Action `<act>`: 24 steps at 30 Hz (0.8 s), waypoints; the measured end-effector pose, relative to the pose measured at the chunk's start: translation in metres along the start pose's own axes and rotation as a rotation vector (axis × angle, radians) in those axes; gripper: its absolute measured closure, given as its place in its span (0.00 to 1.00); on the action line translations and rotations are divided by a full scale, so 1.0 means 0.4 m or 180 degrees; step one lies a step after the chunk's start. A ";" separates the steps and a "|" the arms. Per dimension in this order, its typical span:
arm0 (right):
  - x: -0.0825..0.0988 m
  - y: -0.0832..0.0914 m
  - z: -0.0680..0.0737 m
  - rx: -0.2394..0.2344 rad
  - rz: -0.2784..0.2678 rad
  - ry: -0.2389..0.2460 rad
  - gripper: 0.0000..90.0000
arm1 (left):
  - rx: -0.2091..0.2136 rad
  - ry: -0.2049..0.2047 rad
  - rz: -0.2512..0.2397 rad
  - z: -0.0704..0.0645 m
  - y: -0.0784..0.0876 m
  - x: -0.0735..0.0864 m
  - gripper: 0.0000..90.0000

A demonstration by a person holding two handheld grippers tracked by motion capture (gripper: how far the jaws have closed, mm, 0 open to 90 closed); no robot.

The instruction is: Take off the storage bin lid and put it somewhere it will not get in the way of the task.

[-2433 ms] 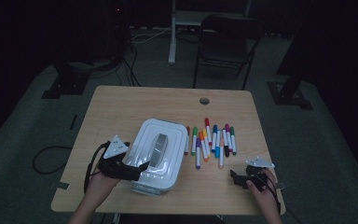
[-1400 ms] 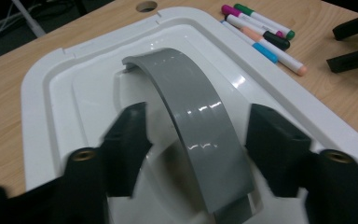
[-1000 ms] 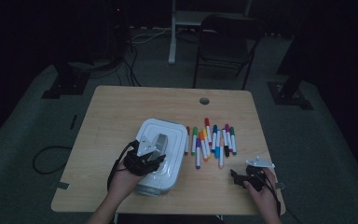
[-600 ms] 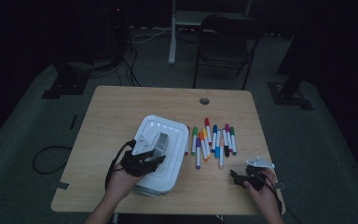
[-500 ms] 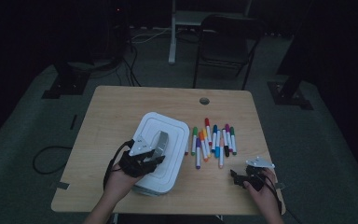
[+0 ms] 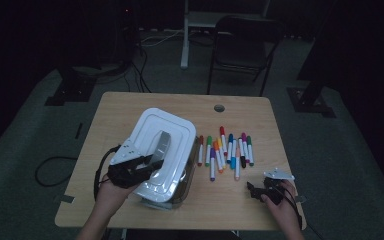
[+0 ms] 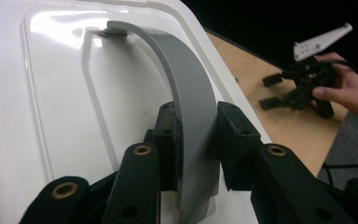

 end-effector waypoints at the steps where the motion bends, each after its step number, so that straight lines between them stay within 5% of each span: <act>1: 0.000 0.000 0.000 -0.0001 0.0000 -0.0003 0.15 | -0.0024 0.0025 -0.0017 0.008 0.010 0.003 0.80; 17: 0.000 0.000 0.000 -0.0001 0.0000 -0.0003 0.15 | -0.0531 0.0370 -0.0280 0.130 0.167 0.085 0.80; 24: 0.000 0.000 0.000 -0.0001 -0.0001 -0.0002 0.15 | -0.0716 0.0525 -0.0409 0.187 0.204 0.138 0.81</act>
Point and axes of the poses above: each handheld gripper's, and its own axes: y roughly backward along the jaws, x roughly out of its underside, z roughly to its left, the point moved 2 cm from there along -y, roughly forward along the jaws, and after that the axes turned 7 degrees about x, right-handed, at the moved point
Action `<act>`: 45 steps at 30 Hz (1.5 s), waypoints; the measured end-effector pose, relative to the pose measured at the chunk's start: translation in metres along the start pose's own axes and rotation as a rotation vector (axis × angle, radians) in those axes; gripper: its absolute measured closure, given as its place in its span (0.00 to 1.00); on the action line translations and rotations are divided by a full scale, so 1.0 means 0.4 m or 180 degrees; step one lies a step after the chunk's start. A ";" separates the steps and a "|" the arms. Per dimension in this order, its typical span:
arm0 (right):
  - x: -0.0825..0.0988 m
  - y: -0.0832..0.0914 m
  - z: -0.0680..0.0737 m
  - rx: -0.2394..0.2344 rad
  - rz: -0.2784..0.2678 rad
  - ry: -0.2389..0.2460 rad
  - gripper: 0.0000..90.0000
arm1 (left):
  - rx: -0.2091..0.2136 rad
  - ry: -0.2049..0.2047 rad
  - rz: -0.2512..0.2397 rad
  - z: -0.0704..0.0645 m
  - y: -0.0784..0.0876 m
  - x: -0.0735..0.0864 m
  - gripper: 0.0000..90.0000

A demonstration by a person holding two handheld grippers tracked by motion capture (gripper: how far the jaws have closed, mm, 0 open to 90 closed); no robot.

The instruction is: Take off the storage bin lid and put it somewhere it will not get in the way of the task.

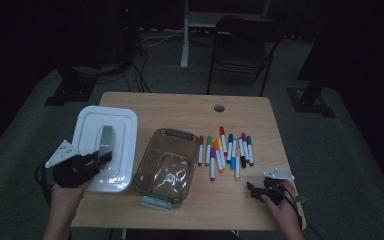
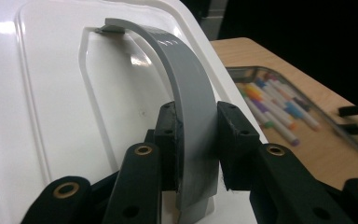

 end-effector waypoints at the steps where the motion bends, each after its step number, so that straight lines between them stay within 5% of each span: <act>1: 0.000 0.000 0.000 -0.0001 -0.0001 -0.0002 0.15 | -0.0016 0.0035 0.0002 0.010 0.001 0.007 0.81; 10: 0.000 0.000 0.000 -0.0001 -0.0001 0.0000 0.15 | -0.0121 0.0222 -0.0074 0.076 -0.024 0.085 0.81; 19: 0.000 0.000 0.000 0.0000 0.0000 -0.0001 0.15 | -0.0205 0.0482 0.0042 0.148 -0.079 0.185 0.81; 25: 0.000 0.000 0.000 0.0000 0.0000 -0.0001 0.15 | -0.0198 0.0687 0.0159 0.171 -0.129 0.241 0.81; 35: 0.000 0.000 0.000 0.0000 0.0000 -0.0001 0.15 | -0.0371 0.0887 0.0314 0.191 -0.191 0.286 0.80; 41: 0.000 0.000 0.000 0.0000 0.0000 0.0000 0.15 | -0.0444 0.0918 0.0447 0.197 -0.209 0.301 0.77; 45: 0.000 0.000 0.000 0.0000 0.0001 -0.0001 0.15 | -0.0520 0.0751 0.0524 0.189 -0.210 0.293 0.65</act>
Point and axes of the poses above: each handheld gripper's, and its own axes: y roughly backward along the jaws, x roughly out of its underside, z roughly to its left, the point moved 2 cm from there along -y, roughly forward along the jaws, and after that the axes turned 7 degrees about x, right-handed, at the moved point
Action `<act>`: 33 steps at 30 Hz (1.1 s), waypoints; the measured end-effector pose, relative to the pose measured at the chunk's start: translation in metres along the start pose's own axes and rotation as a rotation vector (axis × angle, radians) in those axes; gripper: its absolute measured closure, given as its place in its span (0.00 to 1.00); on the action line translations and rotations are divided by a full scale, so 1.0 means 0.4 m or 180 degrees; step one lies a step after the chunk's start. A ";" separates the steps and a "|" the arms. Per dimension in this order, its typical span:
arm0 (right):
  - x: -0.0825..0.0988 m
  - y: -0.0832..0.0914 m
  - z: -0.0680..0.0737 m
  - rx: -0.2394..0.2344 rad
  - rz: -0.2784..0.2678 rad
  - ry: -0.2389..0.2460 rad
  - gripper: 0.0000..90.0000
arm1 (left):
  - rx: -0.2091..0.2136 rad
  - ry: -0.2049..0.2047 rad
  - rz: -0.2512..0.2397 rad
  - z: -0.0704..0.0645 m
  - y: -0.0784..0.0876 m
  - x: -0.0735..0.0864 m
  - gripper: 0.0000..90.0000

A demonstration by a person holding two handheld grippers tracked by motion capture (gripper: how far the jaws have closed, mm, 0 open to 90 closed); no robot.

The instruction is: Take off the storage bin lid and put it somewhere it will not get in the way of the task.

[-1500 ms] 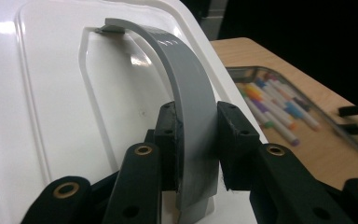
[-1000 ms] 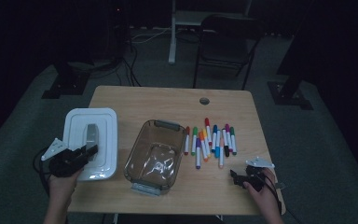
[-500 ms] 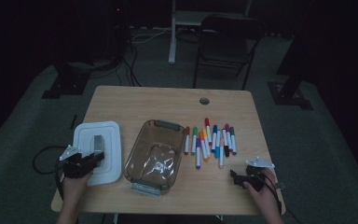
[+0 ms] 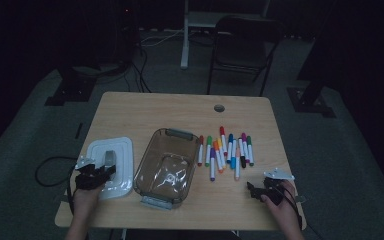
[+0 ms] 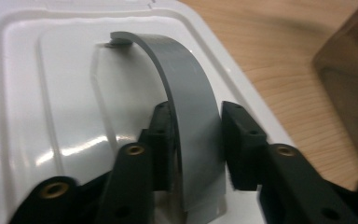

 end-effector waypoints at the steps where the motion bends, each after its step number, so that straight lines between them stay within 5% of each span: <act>1: 0.000 0.000 0.000 0.0000 0.0000 0.0000 0.15 | 0.0004 -0.0028 -0.0020 -0.004 0.003 -0.002 0.57; 8: 0.000 0.000 0.000 0.0000 0.0001 0.0000 0.15 | 0.0126 -0.0349 -0.0141 -0.045 0.041 -0.024 0.24; 11: 0.000 0.000 0.000 0.0000 0.0003 0.0001 0.15 | 0.0179 -0.0597 -0.0115 -0.068 0.036 -0.029 0.10; 13: 0.000 0.000 0.000 0.0000 0.0004 0.0001 0.15 | 0.0261 -0.0602 -0.0012 -0.078 0.025 -0.031 0.00; 25: -0.002 -0.003 -0.010 -0.0138 -0.0011 0.0134 0.15 | 0.0389 -0.0892 0.0106 -0.148 -0.037 -0.024 0.00; 33: -0.004 -0.005 -0.005 -0.0100 -0.0001 0.0099 0.13 | 0.0443 -0.0982 0.0195 -0.195 -0.049 -0.006 0.01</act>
Point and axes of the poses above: each handheld gripper's, and its own axes: y roughly backward along the jaws, x roughly out of its underside, z roughly to its left, the point moved 2 cm from there along -y, roughly forward along the jaws, and after that the axes turned 7 degrees about x, right-handed, at the moved point
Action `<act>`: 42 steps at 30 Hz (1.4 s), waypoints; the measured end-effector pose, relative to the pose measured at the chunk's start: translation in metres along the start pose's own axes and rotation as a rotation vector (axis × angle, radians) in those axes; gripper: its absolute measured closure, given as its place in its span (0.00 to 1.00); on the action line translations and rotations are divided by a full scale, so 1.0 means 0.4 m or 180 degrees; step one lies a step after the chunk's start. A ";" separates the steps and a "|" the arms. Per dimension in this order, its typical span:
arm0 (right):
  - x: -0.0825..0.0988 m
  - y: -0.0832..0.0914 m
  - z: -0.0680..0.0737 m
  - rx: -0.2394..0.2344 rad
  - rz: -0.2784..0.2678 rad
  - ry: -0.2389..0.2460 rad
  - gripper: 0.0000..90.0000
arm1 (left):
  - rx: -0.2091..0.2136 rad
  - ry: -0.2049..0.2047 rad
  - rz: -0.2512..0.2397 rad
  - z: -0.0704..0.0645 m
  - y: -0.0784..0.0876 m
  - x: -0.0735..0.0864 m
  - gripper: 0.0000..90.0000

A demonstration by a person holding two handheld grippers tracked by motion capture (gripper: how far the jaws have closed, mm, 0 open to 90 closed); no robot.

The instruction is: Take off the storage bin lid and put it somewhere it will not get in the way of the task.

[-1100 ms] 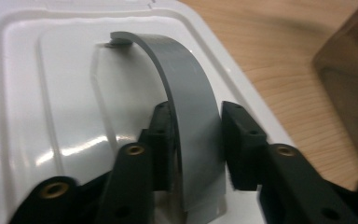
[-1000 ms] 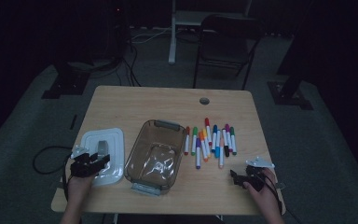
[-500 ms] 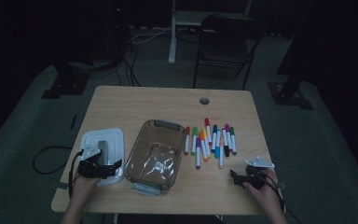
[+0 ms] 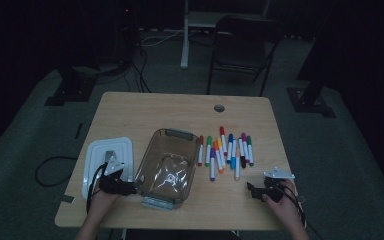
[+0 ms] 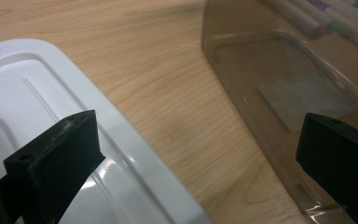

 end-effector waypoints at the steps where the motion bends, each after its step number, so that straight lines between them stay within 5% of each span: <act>1: -0.001 -0.001 0.005 0.0043 0.0012 -0.0048 0.13 | 0.0010 0.0001 0.0018 -0.006 0.000 0.001 0.00; 13: -0.005 -0.005 0.009 0.0089 0.0019 -0.0082 0.12 | 0.0190 -0.0142 0.0022 -0.100 -0.029 0.001 0.00; 27: -0.005 -0.004 0.000 -0.0040 -0.0010 0.0036 0.15 | 0.0327 -0.0234 -0.0043 -0.198 -0.072 -0.007 0.00; 42: -0.005 -0.005 -0.005 -0.0094 -0.0015 0.0094 0.15 | 0.0505 -0.0310 -0.0072 -0.272 -0.113 -0.027 0.00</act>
Point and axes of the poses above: each handheld gripper's, and its own axes: y roughly backward along the jaws, x roughly out of its underside, z roughly to its left, the point moved 2 cm from there along -y, roughly forward along the jaws, and after that the axes turned 7 degrees about x, right-handed, at the moved point
